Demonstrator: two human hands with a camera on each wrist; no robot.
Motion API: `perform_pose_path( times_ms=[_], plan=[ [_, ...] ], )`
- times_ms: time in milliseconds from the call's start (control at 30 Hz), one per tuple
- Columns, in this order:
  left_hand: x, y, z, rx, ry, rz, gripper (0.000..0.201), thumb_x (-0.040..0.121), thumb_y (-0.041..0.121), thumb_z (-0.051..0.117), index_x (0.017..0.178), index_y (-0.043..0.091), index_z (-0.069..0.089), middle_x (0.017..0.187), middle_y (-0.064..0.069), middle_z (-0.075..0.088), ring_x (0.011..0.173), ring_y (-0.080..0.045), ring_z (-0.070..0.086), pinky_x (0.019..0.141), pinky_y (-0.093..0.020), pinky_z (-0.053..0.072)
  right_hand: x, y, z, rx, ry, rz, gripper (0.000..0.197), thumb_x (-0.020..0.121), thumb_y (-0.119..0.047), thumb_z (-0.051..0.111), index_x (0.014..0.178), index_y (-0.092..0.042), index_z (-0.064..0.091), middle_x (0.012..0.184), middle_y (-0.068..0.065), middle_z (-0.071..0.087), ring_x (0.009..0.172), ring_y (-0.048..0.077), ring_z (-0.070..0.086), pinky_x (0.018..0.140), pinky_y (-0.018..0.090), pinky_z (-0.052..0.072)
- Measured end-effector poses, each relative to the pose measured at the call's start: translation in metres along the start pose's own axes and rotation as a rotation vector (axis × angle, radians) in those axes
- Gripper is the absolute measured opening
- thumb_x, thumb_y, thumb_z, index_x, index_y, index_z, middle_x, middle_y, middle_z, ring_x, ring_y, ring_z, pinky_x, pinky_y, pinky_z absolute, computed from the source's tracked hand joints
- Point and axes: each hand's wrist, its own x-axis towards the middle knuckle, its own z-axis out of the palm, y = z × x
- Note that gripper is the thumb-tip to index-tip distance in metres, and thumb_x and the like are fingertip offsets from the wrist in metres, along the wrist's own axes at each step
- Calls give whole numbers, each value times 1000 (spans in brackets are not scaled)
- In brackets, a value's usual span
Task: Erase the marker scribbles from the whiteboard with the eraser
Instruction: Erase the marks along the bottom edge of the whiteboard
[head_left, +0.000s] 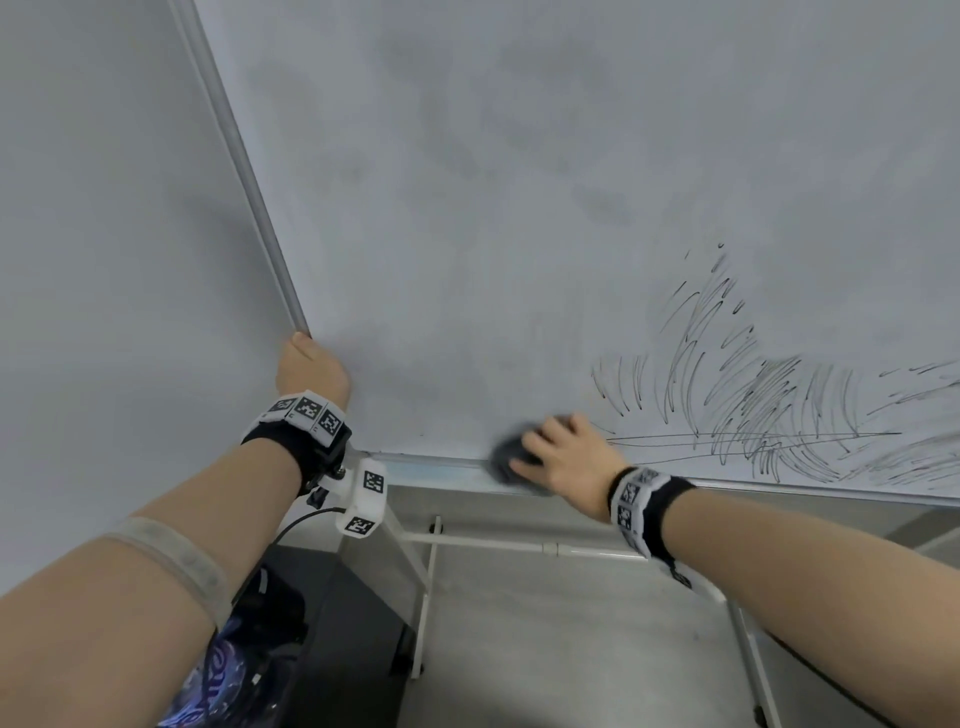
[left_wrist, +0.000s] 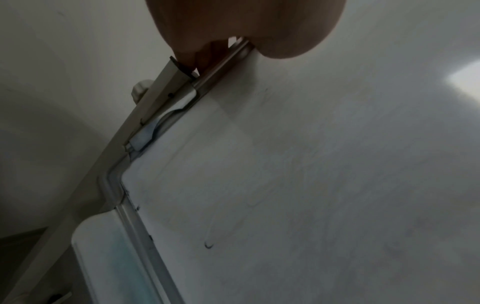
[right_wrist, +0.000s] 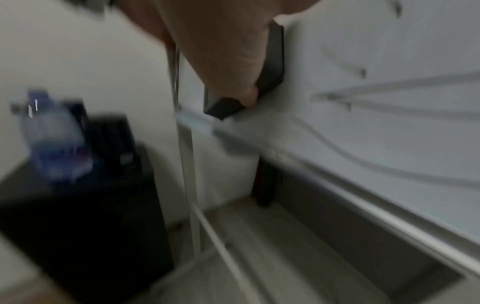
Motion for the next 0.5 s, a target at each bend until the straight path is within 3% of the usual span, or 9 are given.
perform_pose_path(
  times_ms=[67,200,267,333,400,500],
  plan=[
    [3,-1,2,-3,4,1,47,106,22,20,114,-7,56,120,-28,58,111,-41,53,91,-40,37,-9,-7,7,6,-115,-9,59,58,-20,78,115,-29,68,102,7,52,89,28,43,71,39,37],
    [4,-1,2,-8,16,-13,46,106,22,21,114,-7,56,120,-28,58,110,-41,53,91,-40,36,11,9,-6,12,53,101,68,64,-4,58,128,-27,61,103,10,47,86,27,41,71,39,36],
    [2,1,1,-17,-1,-6,46,106,22,21,114,-6,56,121,-27,58,111,-40,53,91,-40,36,16,13,-10,14,66,120,73,62,-2,52,131,-26,60,104,11,45,85,26,39,69,39,35],
    [0,2,1,-38,-12,-2,46,106,23,21,116,-5,56,120,-26,59,111,-39,54,91,-39,37,14,8,-7,-6,46,82,66,66,-4,52,127,-25,63,102,11,48,84,27,39,68,38,37],
    [0,1,2,-53,-17,-1,46,106,23,21,115,-5,56,119,-25,59,110,-38,54,91,-38,37,12,4,-6,-4,14,30,58,72,-6,42,121,-25,66,97,9,53,84,27,41,68,38,38],
    [3,-3,-1,-50,-28,-9,46,106,24,20,114,-5,55,119,-25,59,110,-37,54,89,-36,37,17,6,-6,-17,2,-32,66,79,-5,19,121,-24,66,96,8,51,84,27,40,66,37,38]
  ],
)
